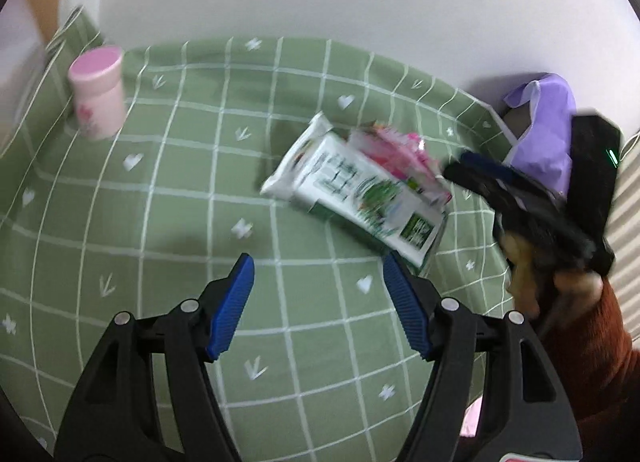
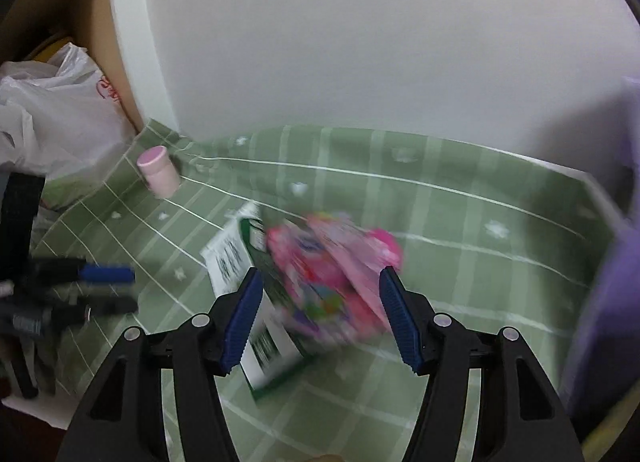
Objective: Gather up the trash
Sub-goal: 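Move both grippers back toward the milk carton and pink candy, then grasp the pink Kleenex tissue pack with the right gripper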
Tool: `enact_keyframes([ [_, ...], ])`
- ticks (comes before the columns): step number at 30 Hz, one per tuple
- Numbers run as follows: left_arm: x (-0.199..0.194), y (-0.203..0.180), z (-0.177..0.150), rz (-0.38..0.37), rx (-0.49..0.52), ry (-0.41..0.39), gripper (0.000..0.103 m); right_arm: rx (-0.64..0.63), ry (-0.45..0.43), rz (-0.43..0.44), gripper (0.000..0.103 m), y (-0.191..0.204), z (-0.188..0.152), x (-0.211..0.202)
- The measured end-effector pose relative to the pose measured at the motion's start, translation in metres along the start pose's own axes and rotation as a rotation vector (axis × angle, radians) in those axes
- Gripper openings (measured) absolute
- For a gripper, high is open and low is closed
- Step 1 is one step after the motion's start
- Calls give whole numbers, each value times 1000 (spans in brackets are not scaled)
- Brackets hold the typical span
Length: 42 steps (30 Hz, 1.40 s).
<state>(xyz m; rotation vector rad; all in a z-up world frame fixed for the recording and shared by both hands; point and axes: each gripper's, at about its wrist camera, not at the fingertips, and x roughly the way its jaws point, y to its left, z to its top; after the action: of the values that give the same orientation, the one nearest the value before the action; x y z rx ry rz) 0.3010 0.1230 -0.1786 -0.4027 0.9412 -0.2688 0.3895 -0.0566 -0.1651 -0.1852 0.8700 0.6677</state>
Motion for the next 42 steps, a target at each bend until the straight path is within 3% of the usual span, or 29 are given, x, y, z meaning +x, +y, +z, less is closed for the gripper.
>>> enact_keyframes([
  [2, -1, 4, -3, 0, -11, 10, 64, 15, 56, 31, 34, -1, 3, 24],
  [5, 0, 5, -2, -5, -21, 11, 64, 79, 127, 53, 14, -6, -9, 40],
  [8, 2, 2, 1, -22, -22, 4, 64, 97, 126, 72, 8, -3, -29, 28],
  [13, 19, -14, 6, -59, -38, 23, 64, 147, 88, 76, 7, -2, -63, -17],
  [20, 50, -26, 20, -25, -142, 66, 64, 213, 53, -66, 7, -21, -111, -76],
  [26, 75, -67, 40, 95, 29, 75, 68, 332, 63, -71, 7, -40, -152, -100],
  [31, 87, -82, 37, 193, 199, 103, 68, 357, 47, -61, 7, -42, -167, -112],
  [33, 85, -70, 36, 190, 152, 119, 68, 366, 46, -61, 7, -43, -171, -114],
  [37, 72, -49, 42, 78, -37, 119, 68, 381, 44, -46, 7, -42, -175, -112],
  [42, 69, -51, 54, 68, -84, 92, 68, 278, 27, -55, 12, -30, -153, -104],
])
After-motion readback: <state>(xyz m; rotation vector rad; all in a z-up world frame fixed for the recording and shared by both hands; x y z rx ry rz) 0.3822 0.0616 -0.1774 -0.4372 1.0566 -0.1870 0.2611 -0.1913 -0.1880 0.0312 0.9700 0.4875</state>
